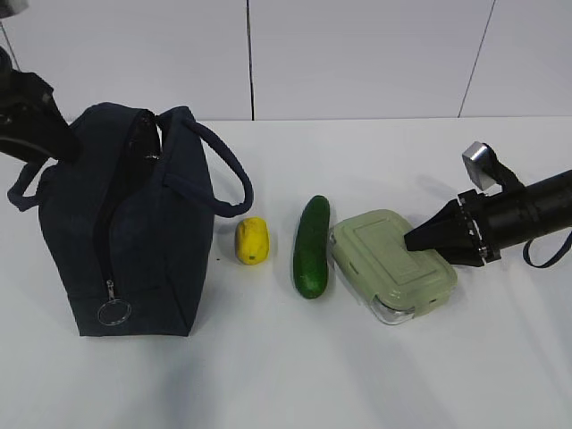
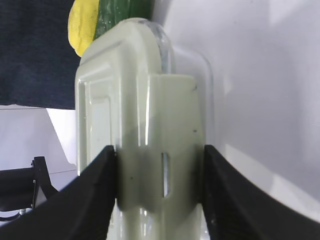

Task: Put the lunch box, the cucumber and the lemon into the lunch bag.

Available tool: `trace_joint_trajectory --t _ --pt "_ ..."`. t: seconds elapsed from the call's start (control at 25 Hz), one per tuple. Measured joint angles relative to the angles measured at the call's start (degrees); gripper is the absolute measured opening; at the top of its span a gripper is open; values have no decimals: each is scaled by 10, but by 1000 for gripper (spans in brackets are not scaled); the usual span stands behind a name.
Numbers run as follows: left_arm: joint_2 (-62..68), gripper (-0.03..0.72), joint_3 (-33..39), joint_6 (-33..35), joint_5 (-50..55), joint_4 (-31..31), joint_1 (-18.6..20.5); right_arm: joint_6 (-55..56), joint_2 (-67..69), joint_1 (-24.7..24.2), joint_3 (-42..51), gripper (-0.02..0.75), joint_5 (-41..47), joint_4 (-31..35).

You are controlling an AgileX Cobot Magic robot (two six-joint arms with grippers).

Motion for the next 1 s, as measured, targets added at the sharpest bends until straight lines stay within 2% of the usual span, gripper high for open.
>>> trace_joint_trajectory --t 0.2,0.28,0.36,0.52,0.56,0.8,1.0 --pt "35 392 -6 -31 -1 37 0 1 0 0 0 387 0 0" --pt "40 370 -6 -36 -2 50 0 1 0 0 0 386 0 0" --pt "44 310 -6 -39 -4 67 0 2 0 0 0 386 0 0" --pt "44 62 -8 -47 -4 93 0 2 0 0 0 386 0 0" --pt "45 31 -11 -50 -2 99 0 2 0 0 0 386 0 -1" --pt "45 9 -80 -61 41 148 0 3 0 0 0 386 0 -1" --pt "49 9 -138 -69 58 164 -3 4 0 0 0 386 0 -1"
